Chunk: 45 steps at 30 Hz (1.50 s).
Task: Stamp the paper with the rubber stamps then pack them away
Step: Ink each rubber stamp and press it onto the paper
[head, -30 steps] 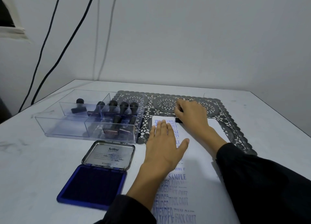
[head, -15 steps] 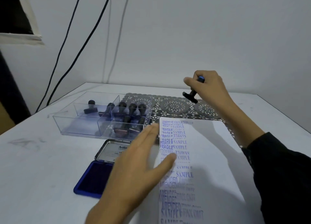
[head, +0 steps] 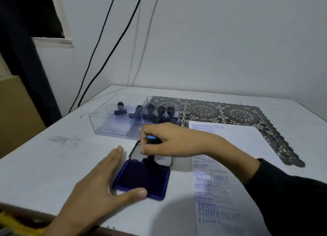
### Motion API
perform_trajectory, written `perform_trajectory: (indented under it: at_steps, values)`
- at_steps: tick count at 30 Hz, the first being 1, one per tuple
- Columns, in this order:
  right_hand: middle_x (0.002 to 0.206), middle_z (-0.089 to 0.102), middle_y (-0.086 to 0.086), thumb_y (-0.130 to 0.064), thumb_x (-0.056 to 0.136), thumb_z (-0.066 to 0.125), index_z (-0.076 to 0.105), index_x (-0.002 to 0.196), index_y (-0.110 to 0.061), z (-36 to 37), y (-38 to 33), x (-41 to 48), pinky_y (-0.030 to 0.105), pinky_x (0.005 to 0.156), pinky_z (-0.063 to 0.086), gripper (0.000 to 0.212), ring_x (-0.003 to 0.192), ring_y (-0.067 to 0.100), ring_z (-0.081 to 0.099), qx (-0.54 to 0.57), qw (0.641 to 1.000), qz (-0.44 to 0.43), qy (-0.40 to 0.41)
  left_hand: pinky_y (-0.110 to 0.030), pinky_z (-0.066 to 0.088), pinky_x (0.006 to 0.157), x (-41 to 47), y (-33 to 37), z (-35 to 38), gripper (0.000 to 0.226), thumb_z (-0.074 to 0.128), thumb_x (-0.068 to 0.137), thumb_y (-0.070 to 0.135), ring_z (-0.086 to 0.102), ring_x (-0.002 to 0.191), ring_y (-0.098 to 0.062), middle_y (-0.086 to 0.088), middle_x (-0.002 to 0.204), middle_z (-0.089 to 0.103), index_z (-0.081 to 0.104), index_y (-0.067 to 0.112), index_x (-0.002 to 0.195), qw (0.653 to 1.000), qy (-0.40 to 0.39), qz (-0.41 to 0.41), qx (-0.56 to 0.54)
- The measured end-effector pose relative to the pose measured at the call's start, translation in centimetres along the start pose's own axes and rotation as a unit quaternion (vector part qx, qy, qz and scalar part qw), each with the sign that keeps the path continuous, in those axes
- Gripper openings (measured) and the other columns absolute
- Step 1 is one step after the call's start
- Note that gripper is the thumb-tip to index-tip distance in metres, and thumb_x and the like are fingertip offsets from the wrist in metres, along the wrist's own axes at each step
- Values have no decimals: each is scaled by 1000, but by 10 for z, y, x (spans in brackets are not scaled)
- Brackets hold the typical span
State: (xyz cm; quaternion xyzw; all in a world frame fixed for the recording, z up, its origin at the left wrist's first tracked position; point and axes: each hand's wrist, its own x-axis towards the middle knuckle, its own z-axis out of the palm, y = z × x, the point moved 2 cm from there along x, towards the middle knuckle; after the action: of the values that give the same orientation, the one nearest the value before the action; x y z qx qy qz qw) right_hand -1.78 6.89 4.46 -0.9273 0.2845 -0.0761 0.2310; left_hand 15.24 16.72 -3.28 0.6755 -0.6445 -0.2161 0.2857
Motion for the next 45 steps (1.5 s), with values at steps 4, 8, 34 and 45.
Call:
perform_trajectory:
  at_steps: [4, 8, 34, 45]
  values:
    - [78, 49, -5, -33, 97, 49, 47, 92, -18, 13, -11, 7, 32, 65, 37, 15, 71, 14, 47, -85, 995, -8, -49, -21, 20, 114, 0, 3, 0, 132, 45, 36, 100, 6, 139, 11, 36, 148, -1, 0, 46, 148, 998, -21, 6, 64]
    - [84, 52, -5, -33, 97, 47, 47, 95, -16, 23, -11, 8, 35, 70, 37, 16, 76, 14, 47, -79, 994, -11, -74, -16, 9, 112, 2, 2, 4, 126, 35, 45, 99, -16, 123, 20, 35, 145, -15, -8, 41, 149, 988, -22, 33, 146]
    - [64, 51, -16, -42, 98, 42, 39, 74, -32, 59, 2, -8, 30, 60, 37, 26, 62, 9, 47, 32, 986, -7, 162, -17, 5, 112, -2, 10, 9, 127, 20, 42, 100, -28, 111, 25, 32, 142, -15, -6, 39, 150, 987, -27, 40, 152]
    - [72, 53, -7, -21, 92, 57, 52, 87, -17, -54, 56, -60, 23, 58, 37, 8, 60, 8, 44, 51, 962, 112, 245, -14, 3, 109, -3, 83, 31, 102, 40, 63, 90, -12, 132, 18, 40, 145, -14, -6, 53, 145, 989, 6, 148, 11]
